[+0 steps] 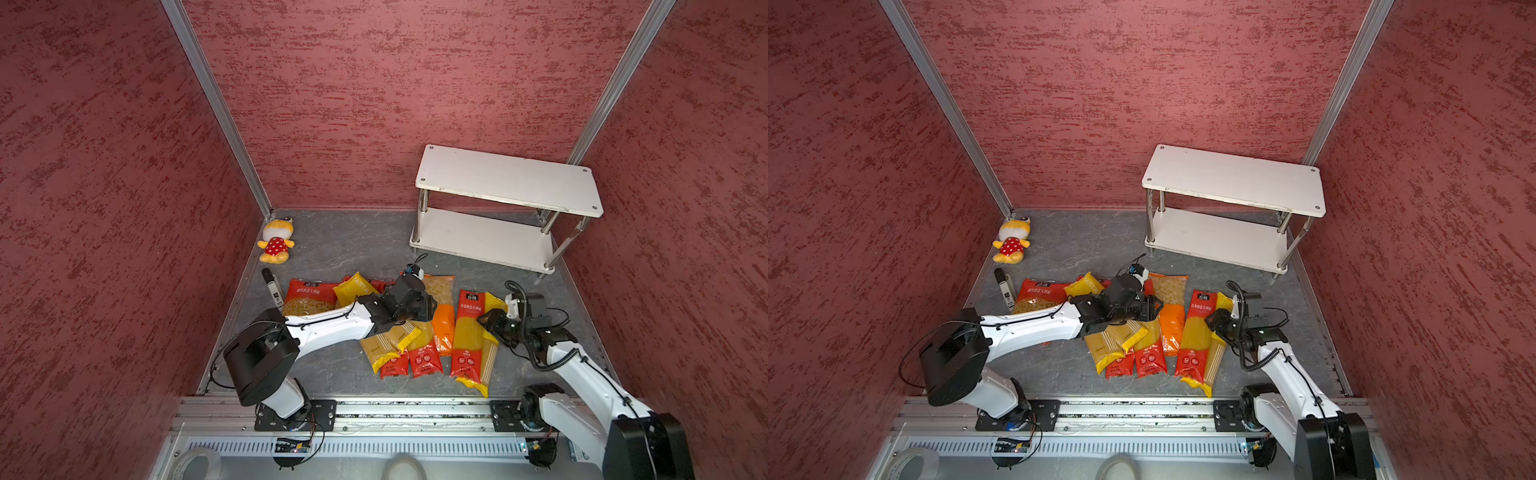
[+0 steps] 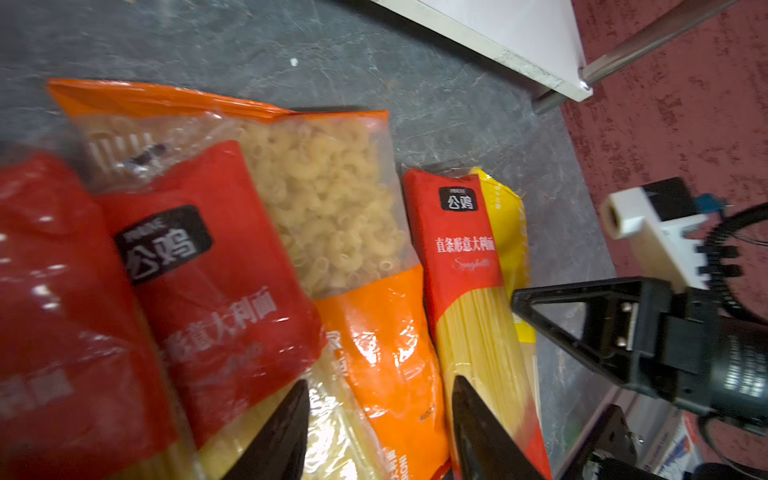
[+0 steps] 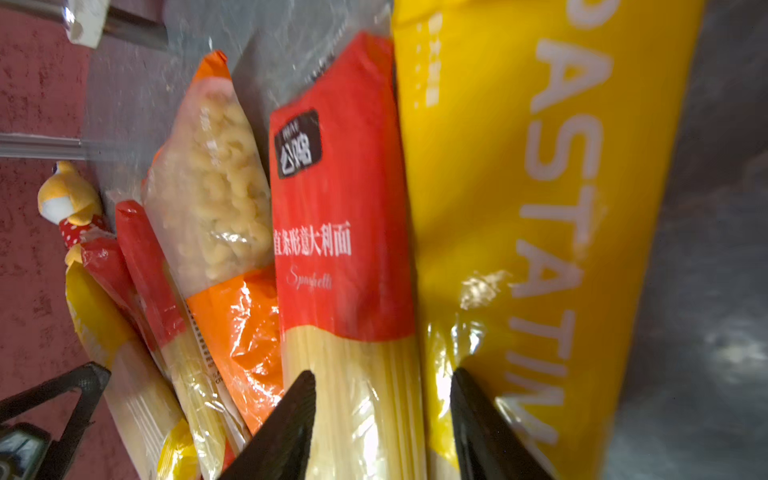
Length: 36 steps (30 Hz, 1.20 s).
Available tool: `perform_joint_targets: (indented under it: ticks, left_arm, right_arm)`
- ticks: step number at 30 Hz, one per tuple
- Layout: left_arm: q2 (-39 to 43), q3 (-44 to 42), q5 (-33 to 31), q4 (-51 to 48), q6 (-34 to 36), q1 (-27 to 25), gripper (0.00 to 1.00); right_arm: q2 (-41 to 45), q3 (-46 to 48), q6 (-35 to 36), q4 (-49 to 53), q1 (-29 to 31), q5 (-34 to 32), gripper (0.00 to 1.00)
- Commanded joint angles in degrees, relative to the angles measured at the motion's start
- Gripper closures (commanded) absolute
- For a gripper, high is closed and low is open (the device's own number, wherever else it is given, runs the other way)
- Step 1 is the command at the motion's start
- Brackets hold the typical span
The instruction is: Place and organize the pasta boxes and bags onto the shelf
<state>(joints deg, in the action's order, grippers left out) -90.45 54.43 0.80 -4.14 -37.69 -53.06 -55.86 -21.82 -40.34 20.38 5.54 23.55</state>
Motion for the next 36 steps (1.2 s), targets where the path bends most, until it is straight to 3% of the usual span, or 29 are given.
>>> perform_joint_targets:
  ticks: [1,5,12,17,22,27,32,36]
  left_arm:
    - [-1.77,0.06,6.15,5.04,-1.03,1.12,0.50]
    - [-3.05,-1.77,8.60,7.73,-3.00,2.38,0.56]
    - [-3.37,-4.68,10.01,10.36,-5.29,3.59,0.63]
    - [-3.30,-4.67,10.32,11.12,-5.38,3.50,0.65]
    - [-3.66,-4.83,11.84,13.12,-5.56,3.44,0.65]
    - [-2.78,-5.74,12.77,15.44,-5.40,3.45,0.64]
    - [0.31,-8.95,16.50,21.67,-5.30,5.84,0.64]
    - [3.64,-10.58,20.23,24.42,-5.38,9.31,0.62]
  right_arm:
    - [-2.90,0.73,-0.28,-4.38,0.22,4.64,0.41]
    - [-5.74,2.13,-0.50,-8.66,0.18,6.71,0.39]
    - [-5.43,2.62,-3.82,-18.00,0.70,16.32,0.40]
    - [-6.88,2.69,-1.30,-15.14,0.70,13.06,0.38]
    - [-12.87,5.62,0.05,-20.69,0.78,13.87,0.40]
    - [-11.56,7.67,-3.96,-29.63,1.43,17.04,0.55]
    - [-7.08,6.03,-1.03,-26.59,1.40,17.53,0.76]
    - [-1.97,4.87,-0.82,-26.40,1.36,18.72,0.83]
